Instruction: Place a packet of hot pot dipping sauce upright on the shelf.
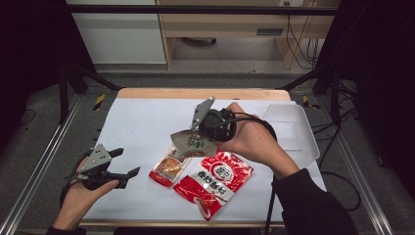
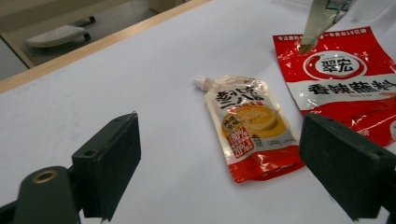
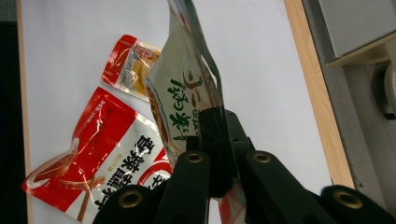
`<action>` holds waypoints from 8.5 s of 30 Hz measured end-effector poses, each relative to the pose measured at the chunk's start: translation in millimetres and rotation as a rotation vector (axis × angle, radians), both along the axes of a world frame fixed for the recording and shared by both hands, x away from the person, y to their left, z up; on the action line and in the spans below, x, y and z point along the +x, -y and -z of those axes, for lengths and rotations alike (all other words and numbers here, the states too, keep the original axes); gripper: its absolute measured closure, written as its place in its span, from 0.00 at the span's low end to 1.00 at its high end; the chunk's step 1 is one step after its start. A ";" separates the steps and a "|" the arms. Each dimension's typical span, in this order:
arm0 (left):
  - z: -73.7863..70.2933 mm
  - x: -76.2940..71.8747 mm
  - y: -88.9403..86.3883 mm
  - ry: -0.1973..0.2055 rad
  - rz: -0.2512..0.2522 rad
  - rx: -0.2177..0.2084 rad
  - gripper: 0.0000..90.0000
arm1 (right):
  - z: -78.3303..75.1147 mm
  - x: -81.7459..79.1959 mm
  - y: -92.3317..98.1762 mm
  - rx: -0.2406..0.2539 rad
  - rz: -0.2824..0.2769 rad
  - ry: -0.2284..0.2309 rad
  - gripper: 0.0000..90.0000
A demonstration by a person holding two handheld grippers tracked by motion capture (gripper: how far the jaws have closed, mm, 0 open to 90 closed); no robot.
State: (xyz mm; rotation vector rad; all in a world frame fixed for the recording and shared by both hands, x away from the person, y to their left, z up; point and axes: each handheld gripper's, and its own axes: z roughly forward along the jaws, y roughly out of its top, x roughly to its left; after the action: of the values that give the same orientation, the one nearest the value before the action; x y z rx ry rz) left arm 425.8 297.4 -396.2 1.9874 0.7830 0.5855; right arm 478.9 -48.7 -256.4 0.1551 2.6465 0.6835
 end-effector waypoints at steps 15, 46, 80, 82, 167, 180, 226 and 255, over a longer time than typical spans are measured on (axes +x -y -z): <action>23.2 -2.6 -23.7 0.001 -0.083 -0.047 0.13 | -13.0 5.2 34.1 0.012 0.016 0.025 1.00; 41.3 -12.2 -21.7 -0.021 -0.085 -0.022 0.09 | -26.7 -8.0 178.6 0.092 0.228 0.162 1.00; 42.6 -11.0 -23.9 -0.034 -0.086 -0.022 0.09 | 21.9 -7.8 268.5 0.110 0.326 0.124 1.00; 42.6 -11.1 -23.6 -0.034 -0.084 -0.022 0.09 | 23.4 -7.3 268.2 0.117 0.315 0.116 1.00; 43.2 -11.0 -21.0 -0.042 -0.085 -0.009 0.09 | 38.7 -46.2 162.8 0.271 0.351 0.071 0.17; 43.1 -10.9 -20.7 -0.048 -0.087 0.001 0.09 | 69.0 -45.2 97.1 0.285 0.345 0.003 0.31; 44.2 -9.1 -24.9 -0.054 -0.135 0.004 0.09 | 159.5 23.1 -37.1 0.351 0.433 -0.136 0.61; 45.6 -7.8 -23.5 -0.069 -0.111 0.003 0.09 | 213.7 63.5 -56.6 0.364 0.572 -0.306 0.63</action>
State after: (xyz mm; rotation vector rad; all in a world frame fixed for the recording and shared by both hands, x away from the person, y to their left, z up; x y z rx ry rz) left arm 418.0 321.0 -441.8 1.9851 0.9403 0.5857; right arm 542.4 7.9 -470.1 1.1465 2.5166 0.9789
